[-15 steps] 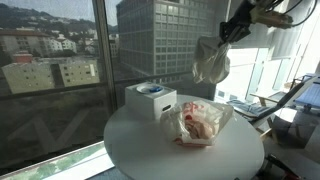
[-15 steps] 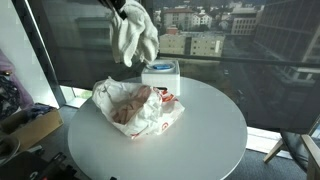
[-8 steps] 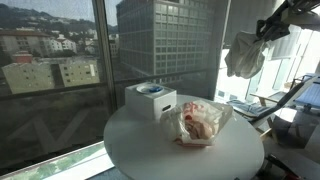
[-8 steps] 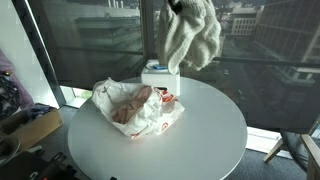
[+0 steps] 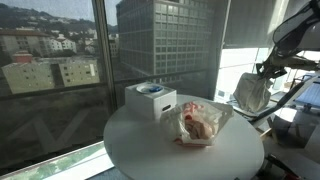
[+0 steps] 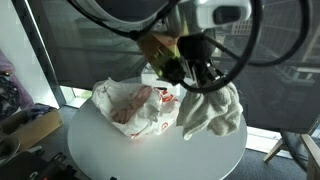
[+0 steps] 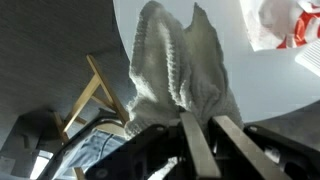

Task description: Remove all the objects from the plastic bag

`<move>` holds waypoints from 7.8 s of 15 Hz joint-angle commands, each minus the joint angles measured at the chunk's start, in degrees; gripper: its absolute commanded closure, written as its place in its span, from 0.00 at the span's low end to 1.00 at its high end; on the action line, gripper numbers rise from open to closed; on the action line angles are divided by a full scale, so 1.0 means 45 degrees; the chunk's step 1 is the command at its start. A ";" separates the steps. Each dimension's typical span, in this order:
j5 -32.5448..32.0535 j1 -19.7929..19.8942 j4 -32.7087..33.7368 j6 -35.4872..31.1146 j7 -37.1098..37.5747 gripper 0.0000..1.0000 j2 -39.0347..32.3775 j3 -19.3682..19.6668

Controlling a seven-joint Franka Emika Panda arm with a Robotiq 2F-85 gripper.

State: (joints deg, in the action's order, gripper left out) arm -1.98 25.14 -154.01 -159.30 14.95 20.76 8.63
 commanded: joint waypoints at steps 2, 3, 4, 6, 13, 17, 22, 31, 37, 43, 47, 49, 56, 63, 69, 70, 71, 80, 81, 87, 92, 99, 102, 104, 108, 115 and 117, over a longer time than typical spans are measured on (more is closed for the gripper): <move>0.0718 -0.0869 0.2002 0.0225 -0.1039 0.94 -0.3362 0.0856; 0.1076 -0.1094 0.2382 0.0278 -0.1370 0.95 -0.3904 0.1021; 0.1343 -0.1217 0.2760 0.0337 -0.1597 0.95 -0.4403 0.1127; 0.2540 -0.1527 0.3367 0.0398 -0.2623 0.95 -0.5087 0.1217; 0.4210 -0.1742 0.3814 0.1120 -0.3654 0.31 -0.5056 0.0956; 0.2440 -0.2481 0.2170 0.1281 -0.2512 0.01 -0.3168 0.0697; 0.0609 -0.3891 0.0998 0.3028 -0.1664 0.00 -0.2223 -0.0974; -0.1141 -0.5479 0.2723 0.3476 -0.1035 0.00 -0.5405 -0.2480; -0.1333 -0.5748 0.4182 0.3066 -0.1842 0.00 -0.8161 -0.2196; -0.1205 -0.5818 0.5441 0.1431 -0.3057 0.00 -1.0577 -0.2193; -0.1350 -0.6225 0.6497 0.1287 -0.3224 0.00 -1.1948 -0.2194; -0.1421 -0.6446 0.6841 0.1481 -0.3269 0.13 -1.2351 -0.2126; -0.1639 -0.7308 0.6568 0.1750 -0.2809 0.73 -1.2094 -0.1779; -0.3130 -0.8784 0.5424 0.1295 -0.1658 0.97 -1.0259 -0.1045; -0.6859 -1.0528 0.3692 0.1116 0.1648 0.95 -0.6942 -0.0099; -0.8027 -1.0742 0.3428 0.1310 0.2697 0.95 -0.6254 0.0025; -0.9065 -1.1250 0.3202 0.1517 0.3708 0.95 -0.5602 0.0394; -1.2025 -0.8562 0.1183 0.3815 0.8898 0.95 0.0947 -0.3101; -1.1840 -0.8316 0.0967 0.3776 0.8971 0.95 0.1674 -0.3224; -1.1428 -0.8116 -0.0333 0.3700 0.8922 0.95 0.6086 -0.1389; -0.9375 -0.5317 -0.1367 0.2457 0.7586 0.95 0.9063 -0.0543; -1.1149 -0.5814 -0.0959 0.0989 0.7717 0.95 0.6864 0.4213; -1.1035 -0.6460 -0.0784 0.0209 0.7247 0.95 0.4708 0.5985; -1.0658 -0.7340 -0.0359 0.0054 0.6840 0.95 0.3176 0.7053; -0.9723 -0.9377 0.0849 0.0211 0.6505 0.95 0.0260 0.8547; -0.3831 -1.2825 0.2876 0.0866 0.2788 0.95 -0.3326 1.0736; -0.2046 -1.3297 0.3298 0.1249 0.1290 0.61 -0.3939 1.1164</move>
State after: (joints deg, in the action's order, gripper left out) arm -20.41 -30.94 -143.24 -156.17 29.26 7.21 55.48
